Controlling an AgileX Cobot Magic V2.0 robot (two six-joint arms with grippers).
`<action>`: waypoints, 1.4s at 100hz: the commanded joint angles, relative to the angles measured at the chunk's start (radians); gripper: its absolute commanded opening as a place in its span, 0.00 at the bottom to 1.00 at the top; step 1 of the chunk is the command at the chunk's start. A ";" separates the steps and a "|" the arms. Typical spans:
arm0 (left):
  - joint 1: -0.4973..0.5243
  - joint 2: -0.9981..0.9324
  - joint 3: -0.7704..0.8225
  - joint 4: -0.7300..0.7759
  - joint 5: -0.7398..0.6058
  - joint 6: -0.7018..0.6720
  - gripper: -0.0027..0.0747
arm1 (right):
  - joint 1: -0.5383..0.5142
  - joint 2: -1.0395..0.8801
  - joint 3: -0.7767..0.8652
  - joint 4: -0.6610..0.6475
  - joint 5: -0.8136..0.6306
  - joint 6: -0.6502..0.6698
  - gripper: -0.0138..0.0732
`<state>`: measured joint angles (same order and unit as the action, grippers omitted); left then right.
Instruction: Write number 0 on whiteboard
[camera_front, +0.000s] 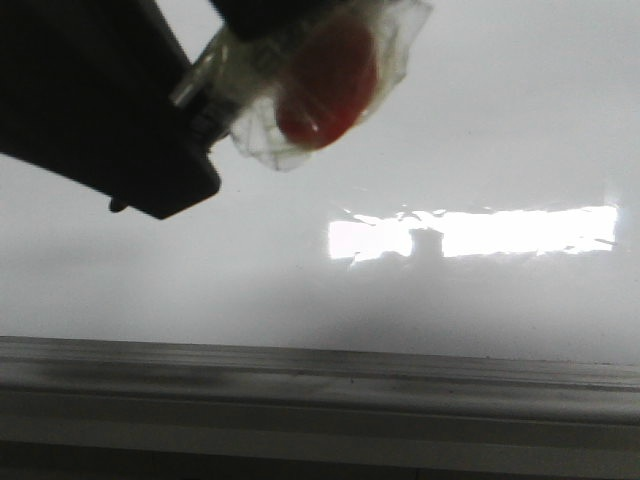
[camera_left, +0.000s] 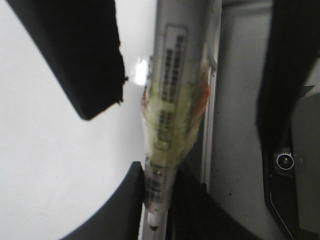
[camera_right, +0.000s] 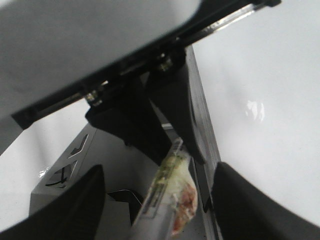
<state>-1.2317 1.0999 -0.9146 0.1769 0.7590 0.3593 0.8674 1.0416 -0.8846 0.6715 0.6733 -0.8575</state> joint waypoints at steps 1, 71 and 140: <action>-0.008 -0.021 -0.039 0.004 -0.077 -0.004 0.01 | 0.003 -0.003 -0.035 0.036 -0.063 -0.016 0.62; -0.008 -0.021 -0.039 0.000 -0.098 -0.007 0.01 | 0.003 0.015 -0.035 0.047 -0.030 -0.016 0.07; -0.005 -0.292 -0.028 -0.118 -0.137 -0.214 0.49 | -0.003 -0.162 0.102 0.032 -0.156 0.080 0.08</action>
<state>-1.2336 0.8709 -0.9183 0.0581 0.7097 0.2139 0.8674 0.9307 -0.7998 0.6852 0.6155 -0.8105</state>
